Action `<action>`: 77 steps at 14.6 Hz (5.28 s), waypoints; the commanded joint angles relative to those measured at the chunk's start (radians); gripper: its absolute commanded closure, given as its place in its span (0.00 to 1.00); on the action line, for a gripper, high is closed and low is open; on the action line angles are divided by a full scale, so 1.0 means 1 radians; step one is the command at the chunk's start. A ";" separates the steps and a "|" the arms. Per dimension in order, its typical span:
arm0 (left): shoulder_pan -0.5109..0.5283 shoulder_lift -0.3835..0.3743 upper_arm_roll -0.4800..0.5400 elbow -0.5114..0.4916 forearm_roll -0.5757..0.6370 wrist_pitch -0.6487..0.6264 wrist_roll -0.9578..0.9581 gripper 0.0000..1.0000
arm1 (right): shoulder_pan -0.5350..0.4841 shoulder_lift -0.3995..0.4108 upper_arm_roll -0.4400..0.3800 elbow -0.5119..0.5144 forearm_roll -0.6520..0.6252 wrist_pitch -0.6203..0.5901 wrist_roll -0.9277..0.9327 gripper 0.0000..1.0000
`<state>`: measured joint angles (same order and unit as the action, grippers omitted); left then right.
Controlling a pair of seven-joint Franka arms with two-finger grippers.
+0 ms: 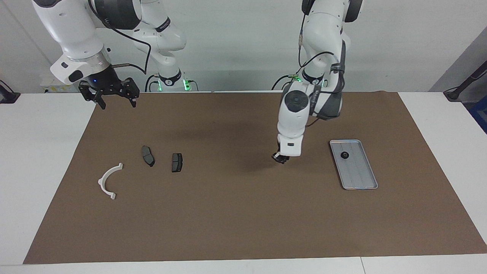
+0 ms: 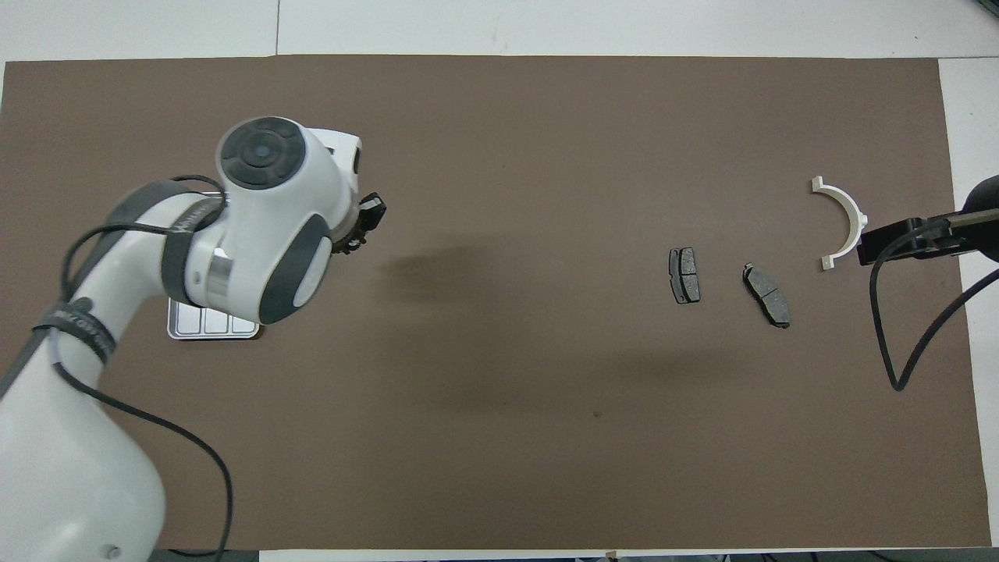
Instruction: Pick bearing gear from pile to tray
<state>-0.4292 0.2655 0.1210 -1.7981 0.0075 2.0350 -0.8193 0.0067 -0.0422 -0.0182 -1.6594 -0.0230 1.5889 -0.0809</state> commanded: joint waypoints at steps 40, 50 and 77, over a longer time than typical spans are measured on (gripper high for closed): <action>0.368 -0.175 -0.011 -0.049 0.000 -0.080 0.483 0.00 | -0.033 0.007 0.009 0.076 0.003 -0.056 0.010 0.00; 0.414 -0.215 -0.026 0.204 -0.003 -0.456 0.594 0.00 | -0.044 0.007 0.007 0.072 0.005 -0.053 0.010 0.00; 0.428 -0.246 -0.129 0.210 -0.015 -0.492 0.756 0.00 | -0.044 0.001 0.007 0.055 0.003 -0.050 0.012 0.00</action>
<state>0.0111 0.0404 -0.0166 -1.5612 0.0008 1.5224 -0.0804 -0.0208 -0.0376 -0.0211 -1.5990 -0.0224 1.5474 -0.0789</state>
